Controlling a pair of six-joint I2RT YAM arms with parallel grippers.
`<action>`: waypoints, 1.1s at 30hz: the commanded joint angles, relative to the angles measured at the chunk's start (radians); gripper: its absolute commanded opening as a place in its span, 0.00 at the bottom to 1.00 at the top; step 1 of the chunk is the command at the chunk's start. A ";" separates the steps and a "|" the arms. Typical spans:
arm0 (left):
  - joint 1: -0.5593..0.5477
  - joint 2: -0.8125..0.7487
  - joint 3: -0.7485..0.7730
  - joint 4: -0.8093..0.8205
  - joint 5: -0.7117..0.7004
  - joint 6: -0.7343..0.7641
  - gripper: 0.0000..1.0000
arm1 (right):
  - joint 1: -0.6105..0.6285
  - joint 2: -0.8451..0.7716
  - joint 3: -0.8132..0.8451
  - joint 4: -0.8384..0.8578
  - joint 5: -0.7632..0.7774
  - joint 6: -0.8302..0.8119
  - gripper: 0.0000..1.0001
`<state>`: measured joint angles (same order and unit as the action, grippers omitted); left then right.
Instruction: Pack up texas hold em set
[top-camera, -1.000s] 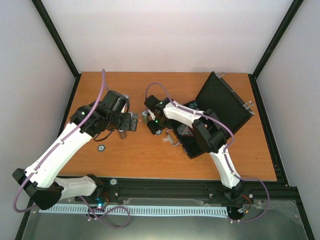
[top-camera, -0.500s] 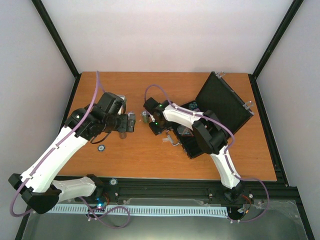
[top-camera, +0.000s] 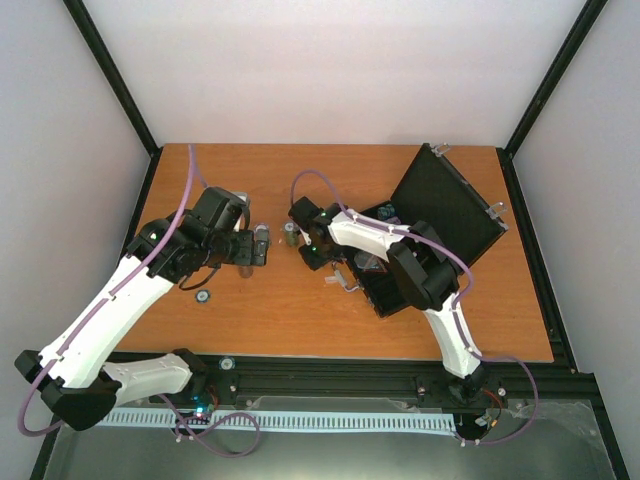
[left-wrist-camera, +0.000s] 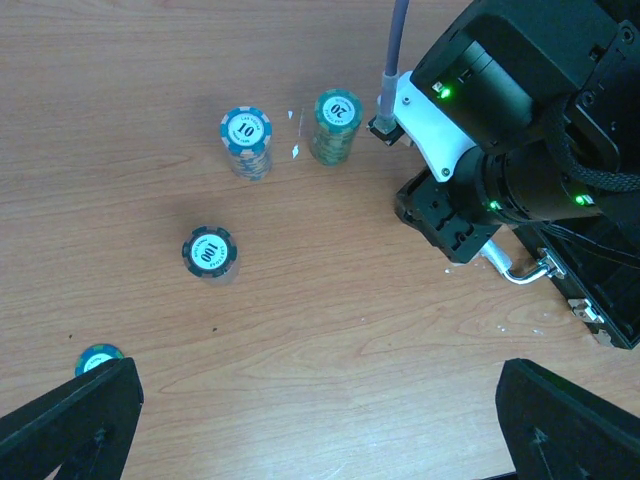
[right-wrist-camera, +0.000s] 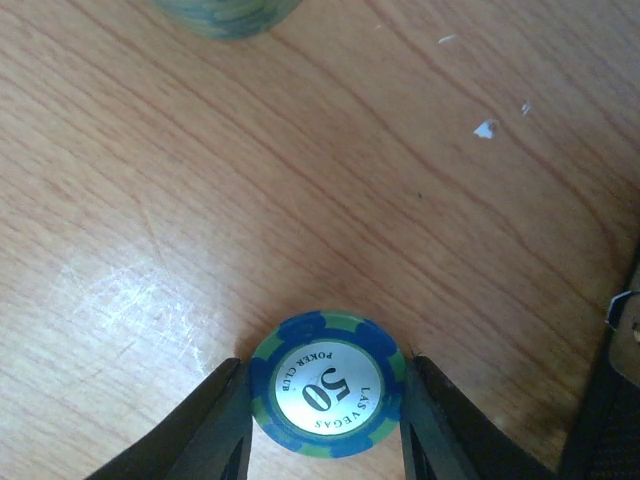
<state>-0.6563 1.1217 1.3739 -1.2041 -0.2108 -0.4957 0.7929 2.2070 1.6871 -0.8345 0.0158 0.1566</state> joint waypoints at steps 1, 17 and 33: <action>0.003 -0.006 0.004 -0.007 -0.007 -0.014 1.00 | 0.019 0.005 -0.047 -0.107 0.007 0.003 0.31; 0.003 0.026 0.001 0.005 -0.004 0.017 1.00 | 0.018 -0.135 0.059 -0.151 0.007 0.001 0.31; 0.003 0.043 0.010 -0.008 0.005 0.036 1.00 | -0.012 0.067 0.247 -0.161 0.007 -0.045 0.80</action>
<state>-0.6563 1.1526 1.3659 -1.2030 -0.2092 -0.4793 0.7948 2.2078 1.8847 -0.9871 0.0433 0.1211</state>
